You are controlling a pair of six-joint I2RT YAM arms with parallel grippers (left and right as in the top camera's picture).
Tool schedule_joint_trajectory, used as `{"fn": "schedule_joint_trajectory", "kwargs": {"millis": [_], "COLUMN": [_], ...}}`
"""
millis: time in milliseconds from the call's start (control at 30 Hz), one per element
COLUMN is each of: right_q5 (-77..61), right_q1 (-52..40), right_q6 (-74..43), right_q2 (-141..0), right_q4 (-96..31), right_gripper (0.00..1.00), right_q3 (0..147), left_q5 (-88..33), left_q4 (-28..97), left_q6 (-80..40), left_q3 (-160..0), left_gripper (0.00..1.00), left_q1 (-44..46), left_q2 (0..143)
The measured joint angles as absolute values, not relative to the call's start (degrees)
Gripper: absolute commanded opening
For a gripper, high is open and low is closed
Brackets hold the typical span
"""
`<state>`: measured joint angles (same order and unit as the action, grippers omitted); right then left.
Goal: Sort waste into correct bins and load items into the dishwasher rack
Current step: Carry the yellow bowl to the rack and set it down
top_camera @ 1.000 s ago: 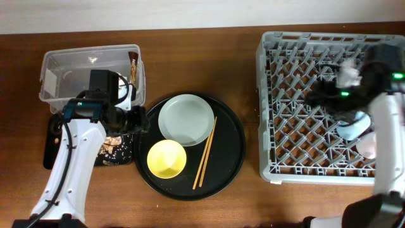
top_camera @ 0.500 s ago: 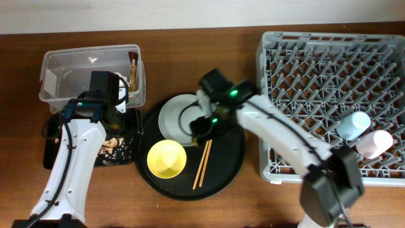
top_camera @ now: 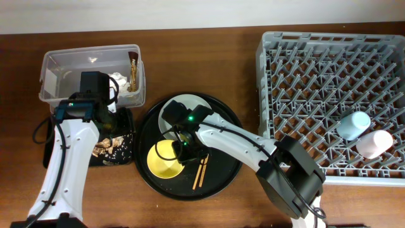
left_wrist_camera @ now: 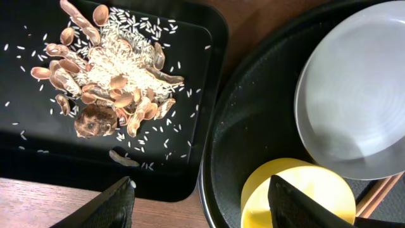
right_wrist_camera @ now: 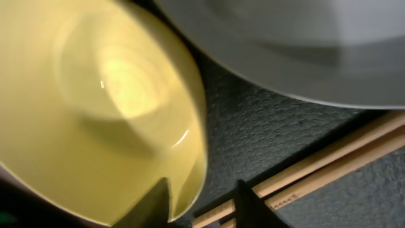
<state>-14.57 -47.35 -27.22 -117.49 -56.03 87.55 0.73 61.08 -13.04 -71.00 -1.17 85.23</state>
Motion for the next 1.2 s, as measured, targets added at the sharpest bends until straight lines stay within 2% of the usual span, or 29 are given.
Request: {"fn": "schedule_joint_trajectory", "kwargs": {"millis": [167,433,700,800,967,1200], "right_q5": [-14.0,-13.3,-12.0,-8.8,0.8,31.0], "right_q1": [-47.4,-47.4,-47.3,-45.7,-33.1,-9.9], "right_q6": [-28.9,-30.3,-30.6,-29.7,-25.3,-18.1], "right_q2": [-117.5,-117.5,-116.7,-109.8,-93.3,-84.2], "right_q4": [-55.6,-55.2,-56.8,-58.6,-61.4,-52.4], "right_gripper": [0.27,0.04,0.04,0.04,0.04,0.04], "right_q3": [87.5,87.5,87.5,87.5,87.6,87.6], "left_q5": [0.7,0.7,0.7,0.7,0.7,0.7], "left_q4": [61.4,61.6,61.7,61.7,61.7,61.2], "left_q6": [-13.1,-13.1,-13.1,-13.1,-13.1,-13.1], "left_q3": [-71.0,-71.0,-71.0,-71.0,-71.0,-71.0], "left_gripper": [0.67,0.67,0.67,0.67,0.67,0.67], "left_q1": [-1.2,-1.2,-1.2,-1.2,-1.2,-1.2], "left_q2": [85.2,85.2,85.2,85.2,85.2,85.2]}}
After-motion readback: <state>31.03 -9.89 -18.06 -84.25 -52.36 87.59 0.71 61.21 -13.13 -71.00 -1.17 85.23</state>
